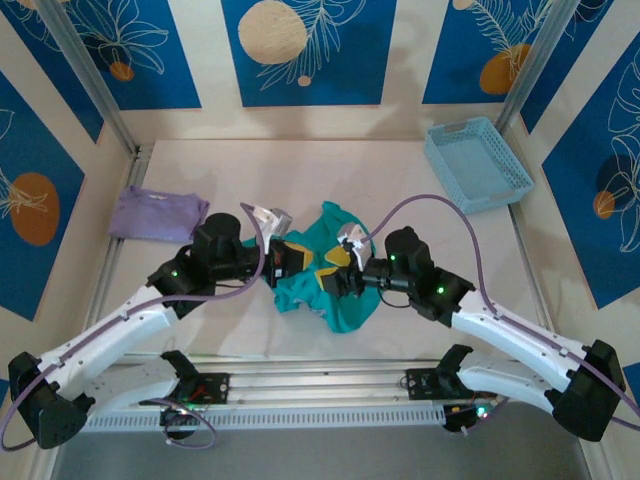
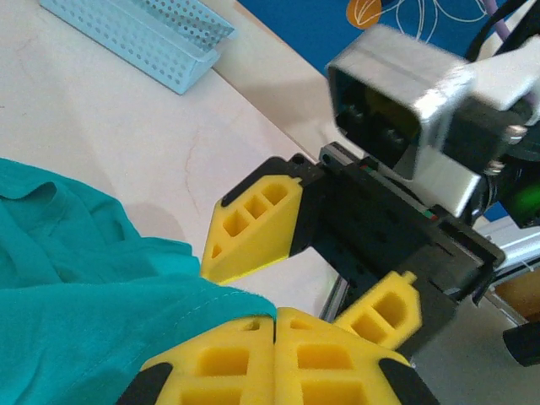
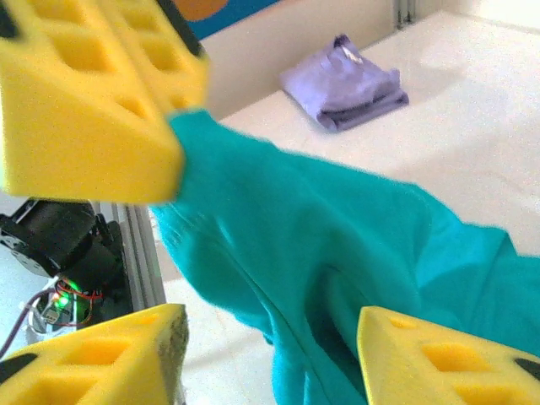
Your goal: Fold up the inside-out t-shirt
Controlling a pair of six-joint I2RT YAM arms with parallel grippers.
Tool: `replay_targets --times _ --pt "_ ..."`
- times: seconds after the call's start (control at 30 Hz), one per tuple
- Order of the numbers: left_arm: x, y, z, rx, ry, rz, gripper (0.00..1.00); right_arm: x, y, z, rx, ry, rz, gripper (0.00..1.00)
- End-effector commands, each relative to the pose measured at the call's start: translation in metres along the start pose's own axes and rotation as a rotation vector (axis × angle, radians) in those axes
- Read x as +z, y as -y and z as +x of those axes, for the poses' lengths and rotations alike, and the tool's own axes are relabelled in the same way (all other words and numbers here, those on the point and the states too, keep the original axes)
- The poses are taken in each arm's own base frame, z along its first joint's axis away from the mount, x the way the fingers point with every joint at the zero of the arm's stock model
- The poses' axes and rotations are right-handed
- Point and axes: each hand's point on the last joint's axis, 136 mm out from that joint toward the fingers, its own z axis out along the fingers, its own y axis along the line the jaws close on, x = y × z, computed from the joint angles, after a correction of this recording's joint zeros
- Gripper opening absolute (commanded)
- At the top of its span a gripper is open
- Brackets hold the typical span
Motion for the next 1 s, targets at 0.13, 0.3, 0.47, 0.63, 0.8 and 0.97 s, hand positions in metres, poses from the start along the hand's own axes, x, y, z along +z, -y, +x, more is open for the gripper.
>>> replay_targets --times 0.13,0.3,0.47,0.63,0.8,0.97 --pt "0.002 0.015 -0.010 0.053 0.014 0.034 0.00 0.009 -0.003 -0.023 -0.120 0.063 0.004 0.52" --pt "-0.005 0.008 -0.014 0.078 0.035 -0.025 0.00 0.010 0.004 -0.012 -0.141 0.024 0.034 0.07" --pt "-0.018 -0.012 -0.015 0.185 0.064 -0.162 0.27 -0.001 0.000 -0.001 -0.140 0.019 0.010 0.00" --pt "-0.035 -0.047 -0.002 0.338 0.113 -0.345 0.48 -0.017 -0.004 0.003 -0.130 0.037 -0.055 0.00" --pt "-0.024 -0.041 0.025 0.424 0.088 -0.242 0.57 -0.033 0.006 -0.004 -0.094 0.078 -0.082 0.00" --pt "-0.014 -0.057 0.048 0.521 0.052 -0.253 0.60 -0.049 0.018 -0.019 -0.039 0.128 -0.090 0.00"
